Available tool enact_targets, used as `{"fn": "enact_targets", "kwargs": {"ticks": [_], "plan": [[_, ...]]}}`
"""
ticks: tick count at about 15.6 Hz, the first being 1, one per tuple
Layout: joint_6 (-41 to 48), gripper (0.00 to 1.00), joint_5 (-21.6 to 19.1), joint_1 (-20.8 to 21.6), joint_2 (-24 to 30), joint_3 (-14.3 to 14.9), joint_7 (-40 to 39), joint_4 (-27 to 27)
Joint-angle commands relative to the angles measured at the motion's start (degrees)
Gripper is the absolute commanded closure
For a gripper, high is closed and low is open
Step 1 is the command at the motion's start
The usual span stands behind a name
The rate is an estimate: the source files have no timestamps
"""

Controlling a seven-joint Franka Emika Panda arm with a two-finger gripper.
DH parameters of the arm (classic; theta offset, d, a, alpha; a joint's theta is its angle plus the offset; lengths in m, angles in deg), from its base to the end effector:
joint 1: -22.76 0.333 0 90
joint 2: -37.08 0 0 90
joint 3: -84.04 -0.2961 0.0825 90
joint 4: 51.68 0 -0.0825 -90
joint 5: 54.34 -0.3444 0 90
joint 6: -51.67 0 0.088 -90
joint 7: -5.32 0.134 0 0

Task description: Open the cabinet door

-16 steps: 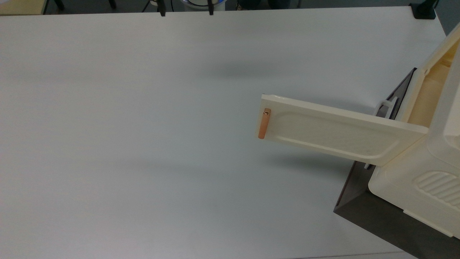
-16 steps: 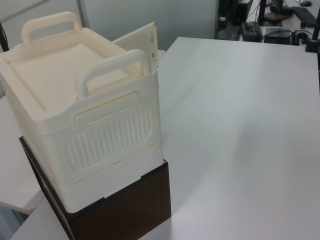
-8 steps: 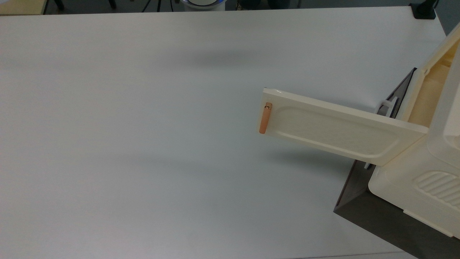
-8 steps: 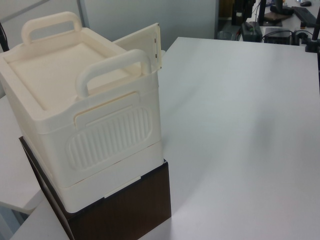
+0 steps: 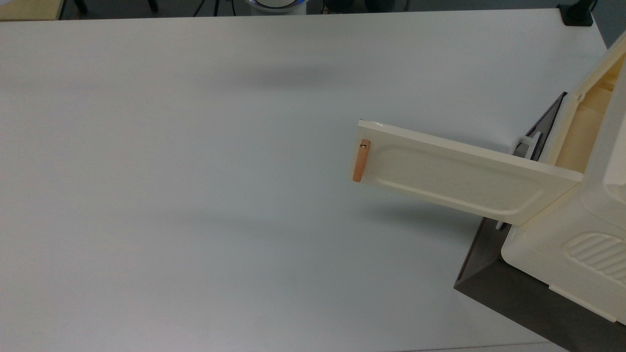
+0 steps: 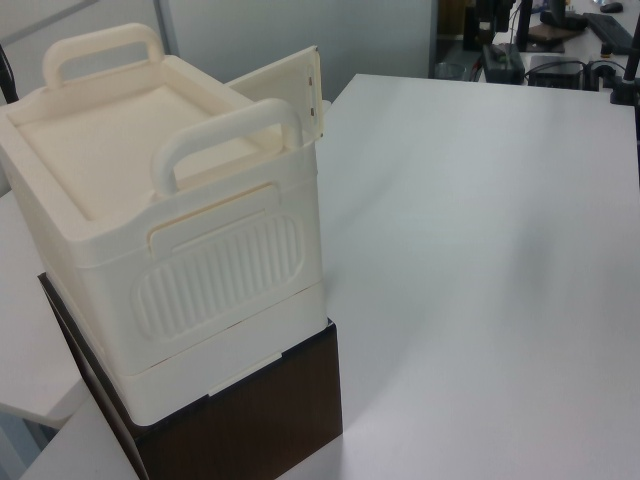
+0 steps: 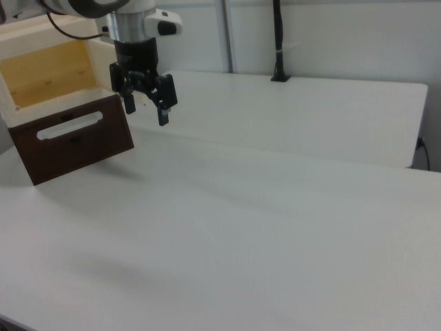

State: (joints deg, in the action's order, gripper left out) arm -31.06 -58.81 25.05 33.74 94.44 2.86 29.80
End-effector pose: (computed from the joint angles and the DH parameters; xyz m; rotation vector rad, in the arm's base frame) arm 0.5147 -0.0590 0.6007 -3.0681 0.1382 0.0449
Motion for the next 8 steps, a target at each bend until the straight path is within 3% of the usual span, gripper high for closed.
{"fn": "enact_targets", "kwargs": {"ticks": [1, 8], "plan": [[-0.24, 0.00, 1.04, -0.27, 1.14, -0.90, -0.53, 1.49], [-0.07, 0.00, 2.36, -0.53, 1.14, -0.55, -0.53, 0.62]]}}
